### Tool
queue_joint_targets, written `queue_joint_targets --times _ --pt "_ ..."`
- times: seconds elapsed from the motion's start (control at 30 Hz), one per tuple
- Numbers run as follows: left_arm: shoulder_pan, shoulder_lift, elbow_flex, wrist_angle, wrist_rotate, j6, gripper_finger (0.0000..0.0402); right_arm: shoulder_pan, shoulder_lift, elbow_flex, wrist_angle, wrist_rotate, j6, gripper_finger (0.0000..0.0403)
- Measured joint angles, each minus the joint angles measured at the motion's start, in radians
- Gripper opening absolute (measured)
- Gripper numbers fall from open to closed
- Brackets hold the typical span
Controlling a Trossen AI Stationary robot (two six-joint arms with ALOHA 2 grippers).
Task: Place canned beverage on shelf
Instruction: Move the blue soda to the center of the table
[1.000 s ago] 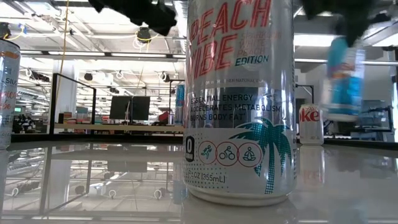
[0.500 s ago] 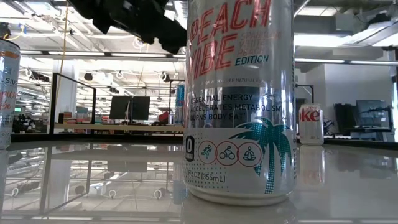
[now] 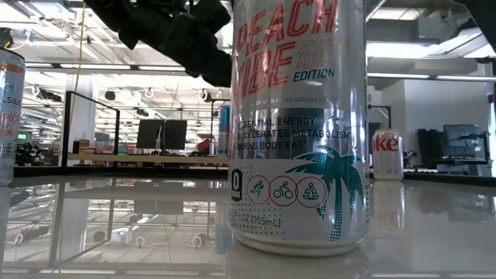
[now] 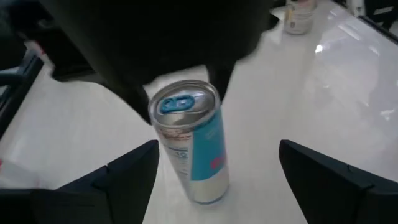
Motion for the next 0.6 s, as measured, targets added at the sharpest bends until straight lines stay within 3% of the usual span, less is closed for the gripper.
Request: queue_joint_targets --times 0.27,0.47,0.6 --pt "0.018 0.0 0.0 -0.02 0.001 -0.003 0.0318 -0.007 0.002 -0.001 0.012 -0.002 0.002 0.0314" --pt "0.019 0.0 0.0 -0.025 0.003 -0.001 0.0318 -0.006 0.002 -0.001 0.0 -0.003 0.003 0.0322" --pt "0.021 0.0 0.0 -0.002 0.002 0.0 0.0318 -0.007 0.002 -0.001 -0.104 -0.002 0.042 0.0323"
